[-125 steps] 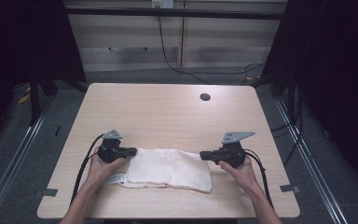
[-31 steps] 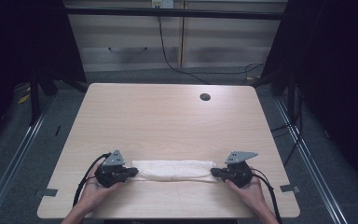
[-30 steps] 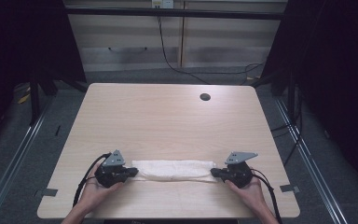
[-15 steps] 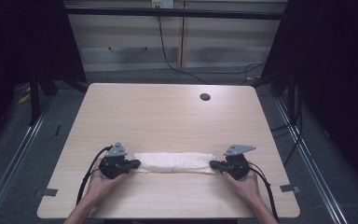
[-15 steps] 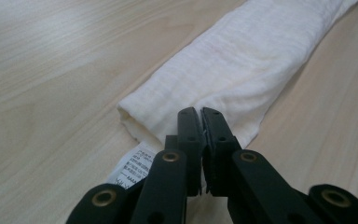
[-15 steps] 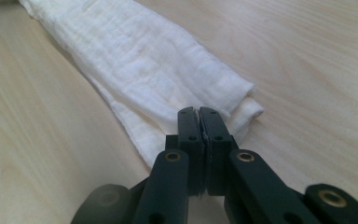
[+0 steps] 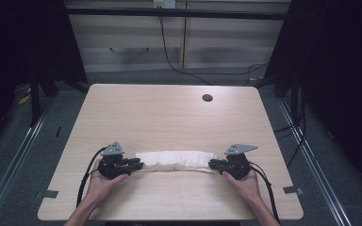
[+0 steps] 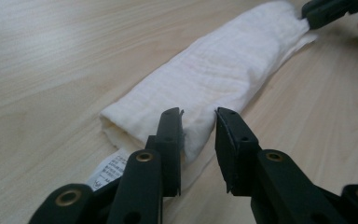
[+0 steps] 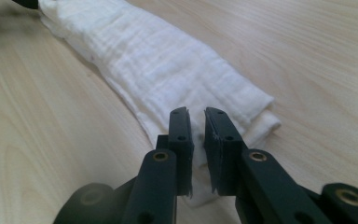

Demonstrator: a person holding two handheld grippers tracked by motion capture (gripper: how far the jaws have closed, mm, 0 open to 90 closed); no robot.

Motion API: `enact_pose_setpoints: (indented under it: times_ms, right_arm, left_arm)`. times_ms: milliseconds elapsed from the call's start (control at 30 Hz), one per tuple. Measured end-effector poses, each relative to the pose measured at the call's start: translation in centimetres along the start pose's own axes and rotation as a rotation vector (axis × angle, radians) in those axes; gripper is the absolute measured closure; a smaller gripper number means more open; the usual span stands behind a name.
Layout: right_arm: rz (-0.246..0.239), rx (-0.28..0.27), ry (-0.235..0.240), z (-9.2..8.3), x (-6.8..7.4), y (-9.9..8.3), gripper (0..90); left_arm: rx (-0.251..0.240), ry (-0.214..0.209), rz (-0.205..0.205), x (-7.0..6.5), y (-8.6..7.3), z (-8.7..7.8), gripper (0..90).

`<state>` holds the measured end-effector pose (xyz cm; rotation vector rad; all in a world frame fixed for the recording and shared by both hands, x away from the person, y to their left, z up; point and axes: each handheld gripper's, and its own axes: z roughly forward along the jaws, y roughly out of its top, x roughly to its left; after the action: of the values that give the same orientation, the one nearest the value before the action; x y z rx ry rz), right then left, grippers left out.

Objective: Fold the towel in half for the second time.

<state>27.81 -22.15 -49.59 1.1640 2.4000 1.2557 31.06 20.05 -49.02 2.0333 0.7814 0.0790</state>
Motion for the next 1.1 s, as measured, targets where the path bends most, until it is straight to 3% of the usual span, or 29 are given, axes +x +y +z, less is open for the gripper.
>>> enact_pose_setpoints:
  times_ms: [167,233,300,467,567,700,800,867,967,1033,1100]
  right_arm:
    - [0.024,-0.05,0.053,-1.2,0.3,0.3,75.5]
    - [0.023,-0.063,0.051,-1.8,0.4,0.4,72.6]
    - [0.035,-0.09,0.054,-2.5,0.4,0.3,70.2]
    - [0.052,-0.093,0.037,-4.0,0.3,-0.2,60.8]
    - [0.071,-0.089,0.017,-4.8,0.2,-0.8,54.9]
    - [0.103,-0.102,-0.021,-5.8,-0.4,-1.5,46.2]
    - [0.132,-0.119,-0.06,-6.7,-1.0,-2.0,41.6]
    - [0.14,-0.136,-0.079,-7.2,-1.3,-2.3,39.8]
    - [0.16,-0.169,-0.104,-8.0,-1.5,-2.9,38.6]
    - [0.158,-0.179,-0.126,-8.4,-1.5,-3.3,36.6]
    - [0.16,-0.191,-0.133,-8.8,-1.6,-3.6,36.5]
  left_arm:
    - [-0.013,0.028,-0.002,-0.2,0.1,-1.6,60.7]
    - [-0.01,0.049,0.004,-0.1,0.0,-2.4,56.5]
    - [-0.017,0.073,-0.027,0.1,-0.4,-3.2,52.2]
    - [0.003,0.115,-0.036,0.7,-1.5,-4.9,42.6]
    - [-0.004,0.16,-0.066,1.1,-2.2,-6.0,39.1]
    - [0.003,0.174,-0.087,1.5,-2.8,-6.8,36.0]
    - [-0.019,0.197,-0.106,1.7,-3.5,-7.5,32.1]
    - [0.004,0.211,-0.1,1.8,-3.8,-7.5,30.4]
    - [-0.005,0.209,-0.129,2.0,-4.5,-7.4,27.6]
    - [-0.011,0.22,-0.12,2.0,-4.7,-7.5,26.7]
    - [-0.03,0.225,-0.138,2.2,-4.8,-7.8,26.4]
